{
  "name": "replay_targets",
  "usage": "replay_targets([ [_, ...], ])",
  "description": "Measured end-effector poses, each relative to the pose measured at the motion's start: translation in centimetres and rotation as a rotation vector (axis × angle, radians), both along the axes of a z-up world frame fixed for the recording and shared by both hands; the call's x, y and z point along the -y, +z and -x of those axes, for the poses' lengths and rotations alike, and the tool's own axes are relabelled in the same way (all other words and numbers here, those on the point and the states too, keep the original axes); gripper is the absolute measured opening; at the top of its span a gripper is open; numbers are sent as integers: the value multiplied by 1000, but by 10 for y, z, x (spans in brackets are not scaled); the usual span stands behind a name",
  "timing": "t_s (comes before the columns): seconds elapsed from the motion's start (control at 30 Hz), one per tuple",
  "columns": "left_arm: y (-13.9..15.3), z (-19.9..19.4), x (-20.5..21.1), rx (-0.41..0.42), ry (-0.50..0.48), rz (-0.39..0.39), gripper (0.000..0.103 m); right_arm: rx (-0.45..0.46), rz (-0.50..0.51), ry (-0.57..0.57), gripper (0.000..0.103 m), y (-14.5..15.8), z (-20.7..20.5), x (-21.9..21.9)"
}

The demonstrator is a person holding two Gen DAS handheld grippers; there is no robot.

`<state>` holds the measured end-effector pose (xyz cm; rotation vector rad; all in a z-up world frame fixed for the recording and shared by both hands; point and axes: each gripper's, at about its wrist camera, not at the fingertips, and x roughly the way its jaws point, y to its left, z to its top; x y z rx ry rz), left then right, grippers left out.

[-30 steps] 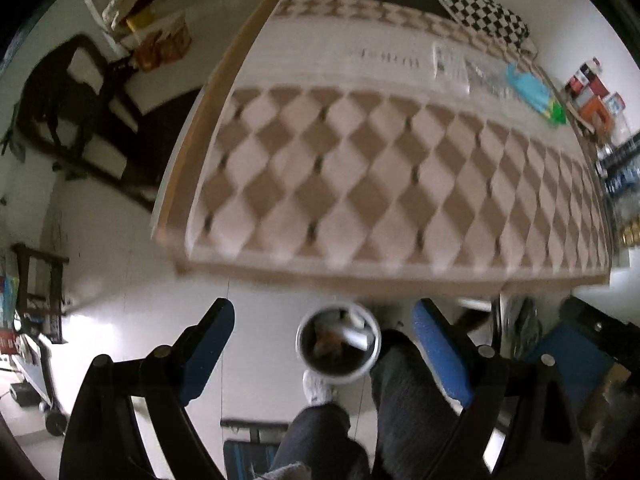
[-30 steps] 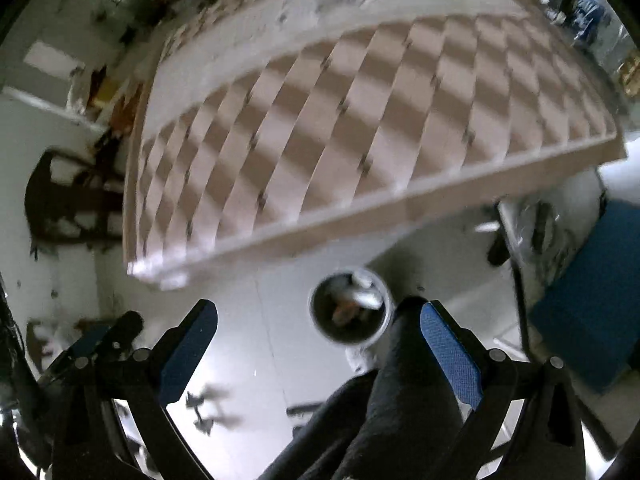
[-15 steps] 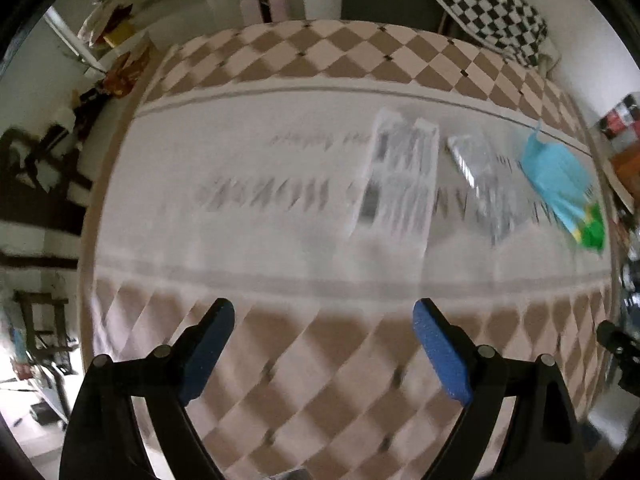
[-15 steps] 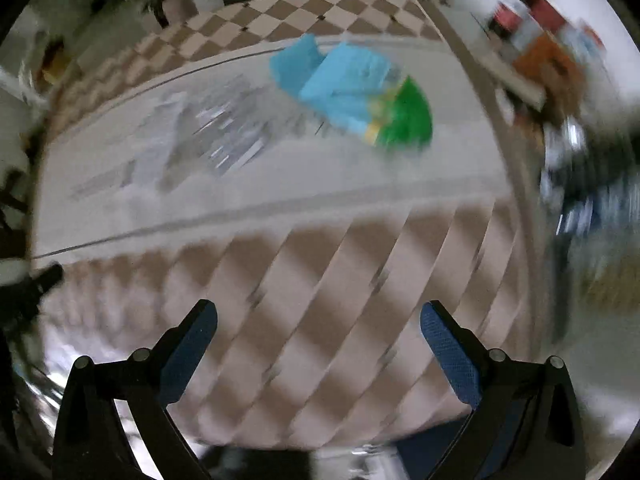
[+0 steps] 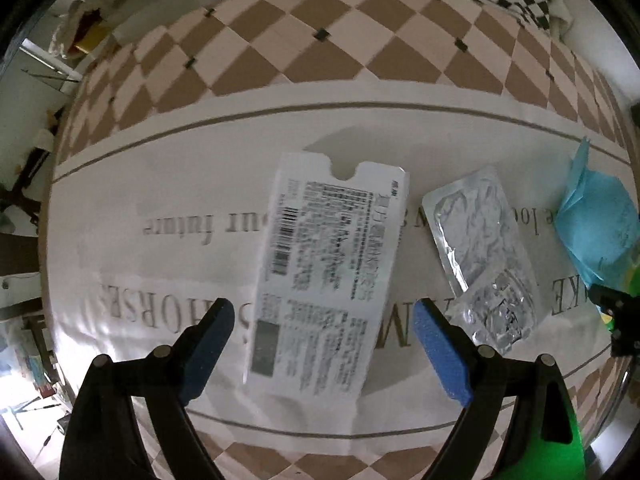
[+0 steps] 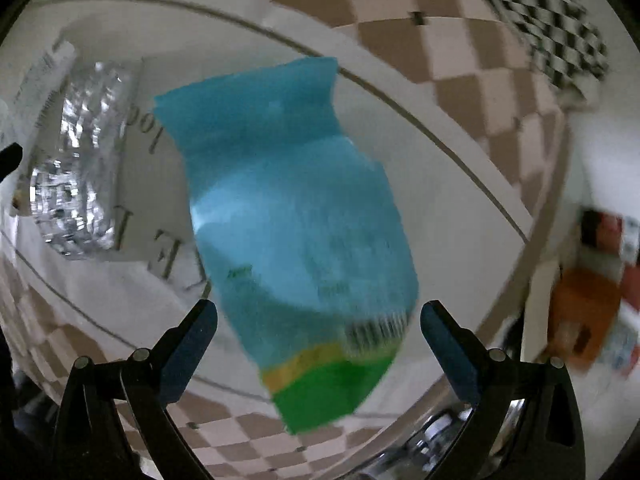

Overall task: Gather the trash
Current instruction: 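Grasp the white leaflet card with the left tool while the right tool grasps the blue-green snack bag, then lift the leaflet card and snack bag, carry them over the bin, open both tools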

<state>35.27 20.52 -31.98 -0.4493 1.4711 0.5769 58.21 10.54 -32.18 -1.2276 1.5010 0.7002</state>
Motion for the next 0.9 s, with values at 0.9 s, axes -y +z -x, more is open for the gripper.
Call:
replay_targets([
  [0.9, -10, 7, -8, 15, 35, 68, 76, -168, -213, -456, 100, -12, -34, 39],
])
